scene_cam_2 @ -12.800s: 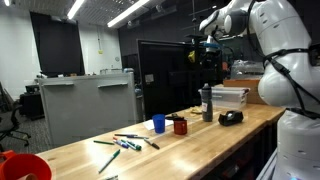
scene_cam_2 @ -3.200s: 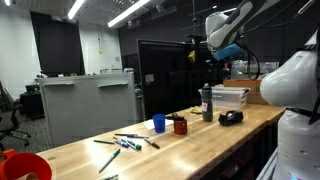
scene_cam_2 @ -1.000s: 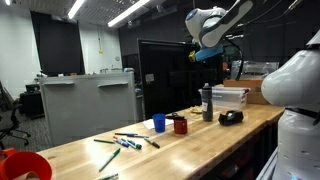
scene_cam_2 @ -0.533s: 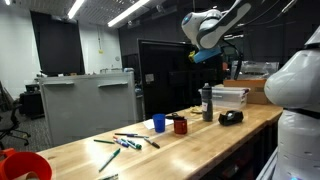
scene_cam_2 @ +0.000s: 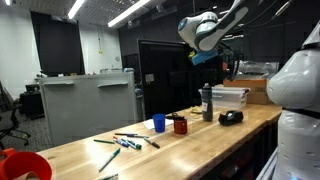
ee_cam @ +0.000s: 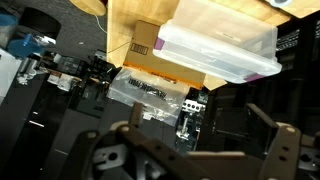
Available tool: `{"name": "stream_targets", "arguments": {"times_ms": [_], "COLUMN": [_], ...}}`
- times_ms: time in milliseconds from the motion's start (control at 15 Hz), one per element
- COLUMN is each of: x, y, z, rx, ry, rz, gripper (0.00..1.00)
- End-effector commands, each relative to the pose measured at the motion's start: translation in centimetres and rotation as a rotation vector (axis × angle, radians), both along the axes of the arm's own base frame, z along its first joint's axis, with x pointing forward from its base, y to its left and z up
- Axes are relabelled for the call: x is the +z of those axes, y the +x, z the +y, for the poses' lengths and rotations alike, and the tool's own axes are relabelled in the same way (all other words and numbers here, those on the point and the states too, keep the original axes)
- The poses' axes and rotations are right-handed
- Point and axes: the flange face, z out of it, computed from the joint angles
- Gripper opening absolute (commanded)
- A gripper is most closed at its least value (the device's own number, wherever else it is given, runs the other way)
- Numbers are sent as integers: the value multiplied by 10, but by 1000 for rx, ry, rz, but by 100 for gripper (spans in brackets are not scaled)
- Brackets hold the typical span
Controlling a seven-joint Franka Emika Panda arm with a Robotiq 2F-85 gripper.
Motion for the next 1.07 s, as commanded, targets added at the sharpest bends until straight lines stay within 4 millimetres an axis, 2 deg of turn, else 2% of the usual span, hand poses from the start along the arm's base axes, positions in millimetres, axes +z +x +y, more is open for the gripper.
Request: {"name": "stream_targets", "arguments": {"times_ms": [0,200,1000], "x": [1,-4,-3], "y": [2,3,0], "z": [4,3,3], "rx": [-4,-4,-10], "ry": [1,0,20], "rz": [34,18,12], "gripper": [100,100,100]}}
